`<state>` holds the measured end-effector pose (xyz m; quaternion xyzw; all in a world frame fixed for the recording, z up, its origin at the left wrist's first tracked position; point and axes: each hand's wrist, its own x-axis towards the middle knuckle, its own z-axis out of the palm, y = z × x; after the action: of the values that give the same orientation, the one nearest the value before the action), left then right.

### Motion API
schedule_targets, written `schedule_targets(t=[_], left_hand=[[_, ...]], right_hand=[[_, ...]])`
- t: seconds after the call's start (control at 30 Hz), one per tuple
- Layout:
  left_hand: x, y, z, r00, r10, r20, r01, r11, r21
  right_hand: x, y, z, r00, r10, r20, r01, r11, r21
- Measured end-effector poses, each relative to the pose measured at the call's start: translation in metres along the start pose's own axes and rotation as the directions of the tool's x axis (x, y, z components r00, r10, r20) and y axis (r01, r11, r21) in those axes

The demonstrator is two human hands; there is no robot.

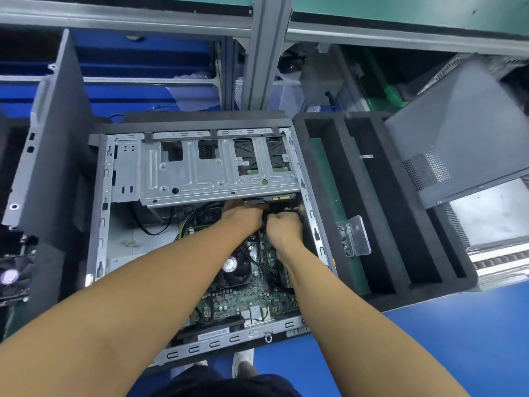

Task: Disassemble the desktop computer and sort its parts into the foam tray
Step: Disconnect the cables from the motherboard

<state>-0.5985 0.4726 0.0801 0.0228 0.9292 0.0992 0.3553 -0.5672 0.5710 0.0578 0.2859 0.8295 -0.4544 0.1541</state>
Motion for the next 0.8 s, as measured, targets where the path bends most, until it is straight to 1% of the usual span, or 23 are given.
schedule_targets(t=[0.1, 0.23, 0.33, 0.4, 0.5, 0.6, 0.7, 0.8], left_hand=[[0.0, 0.0, -0.003, 0.999, 0.001, 0.05, -0.001, 1.0, 0.001], [-0.001, -0.003, -0.001, 0.999, 0.024, 0.029, -0.024, 1.0, -0.001], [0.002, -0.003, 0.002, 0.999, 0.022, 0.029, -0.022, 1.0, -0.011], [0.003, -0.003, 0.004, 1.0, 0.031, 0.007, -0.03, 0.999, -0.026], [0.004, -0.005, 0.006, 0.997, 0.052, -0.065, -0.054, 0.998, -0.042], [0.006, -0.006, 0.008, 0.995, 0.054, -0.078, -0.057, 0.998, -0.034], [0.01, -0.007, 0.01, 0.995, 0.063, -0.083, -0.066, 0.998, -0.024], [0.01, -0.008, 0.012, 0.994, 0.079, -0.074, -0.08, 0.997, -0.007]], right_hand=[[-0.001, -0.001, -0.001, 1.0, 0.021, 0.007, -0.021, 0.999, 0.027], [-0.001, -0.004, 0.003, 0.988, 0.153, -0.038, -0.14, 0.962, 0.234], [-0.001, -0.005, 0.007, 0.974, 0.205, -0.097, -0.169, 0.94, 0.297], [-0.002, -0.004, 0.006, 0.979, 0.173, -0.112, -0.137, 0.953, 0.269], [-0.004, -0.001, 0.003, 0.995, 0.043, -0.092, -0.03, 0.991, 0.131], [-0.006, 0.0, 0.001, 0.997, -0.047, -0.06, 0.049, 0.998, 0.03], [-0.009, -0.003, -0.002, 0.997, -0.07, -0.019, 0.07, 0.997, -0.015], [-0.012, -0.005, -0.004, 0.999, -0.04, -0.016, 0.04, 0.999, 0.021]])
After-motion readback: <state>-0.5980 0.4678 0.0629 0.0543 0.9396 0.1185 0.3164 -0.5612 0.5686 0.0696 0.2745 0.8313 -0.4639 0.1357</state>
